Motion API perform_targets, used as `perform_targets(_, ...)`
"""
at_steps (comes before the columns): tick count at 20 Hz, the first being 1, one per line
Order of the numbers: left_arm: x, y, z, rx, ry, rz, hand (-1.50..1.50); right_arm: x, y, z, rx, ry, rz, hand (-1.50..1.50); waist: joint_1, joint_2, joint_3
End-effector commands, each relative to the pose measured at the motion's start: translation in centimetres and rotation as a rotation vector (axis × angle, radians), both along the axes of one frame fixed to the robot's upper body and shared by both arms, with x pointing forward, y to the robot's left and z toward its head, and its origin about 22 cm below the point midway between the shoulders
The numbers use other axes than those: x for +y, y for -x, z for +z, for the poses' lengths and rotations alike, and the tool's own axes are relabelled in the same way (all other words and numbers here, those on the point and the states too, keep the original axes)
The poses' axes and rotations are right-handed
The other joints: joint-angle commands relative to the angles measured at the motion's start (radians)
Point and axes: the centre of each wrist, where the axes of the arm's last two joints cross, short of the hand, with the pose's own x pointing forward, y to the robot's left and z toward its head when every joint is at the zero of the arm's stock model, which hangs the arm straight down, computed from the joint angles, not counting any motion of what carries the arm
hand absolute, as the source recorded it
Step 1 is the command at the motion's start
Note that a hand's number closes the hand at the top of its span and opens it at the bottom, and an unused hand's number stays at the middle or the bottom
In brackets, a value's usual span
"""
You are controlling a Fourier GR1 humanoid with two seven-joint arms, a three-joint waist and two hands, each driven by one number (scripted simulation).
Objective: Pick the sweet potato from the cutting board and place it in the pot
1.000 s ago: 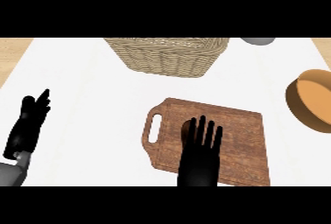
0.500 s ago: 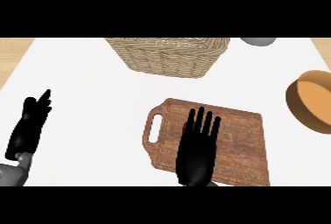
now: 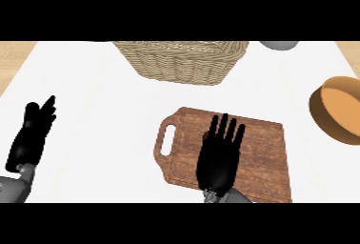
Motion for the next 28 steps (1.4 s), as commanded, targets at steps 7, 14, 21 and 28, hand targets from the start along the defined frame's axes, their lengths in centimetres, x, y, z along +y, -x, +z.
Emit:
perform_targets(7, 1.0, 1.2, -1.1, 0.004, -0.007, -0.007, 0.00, 0.2, -1.5, -1.3, 0.033, 0.014, -0.238, -1.50, 0.003, 0.011, 0.006)
perform_targets(14, -1.2, 0.7, -0.7, -0.009, -0.004, -0.018, 0.00, -0.3, -1.5, -2.4, 0.036, 0.011, -0.238, -1.50, -0.005, 0.009, 0.006)
perform_targets(21, 0.7, 0.2, -0.6, 0.014, -0.018, 0.011, 0.00, 0.2, -1.7, -2.7, 0.046, -0.003, -0.203, 1.50, -0.004, 0.010, 0.006)
perform_targets(28, 1.6, 1.5, -0.7, 0.003, -0.008, -0.003, 0.00, 0.4, -2.6, -3.1, -0.055, 0.150, -0.094, 1.50, -0.005, 0.008, 0.006)
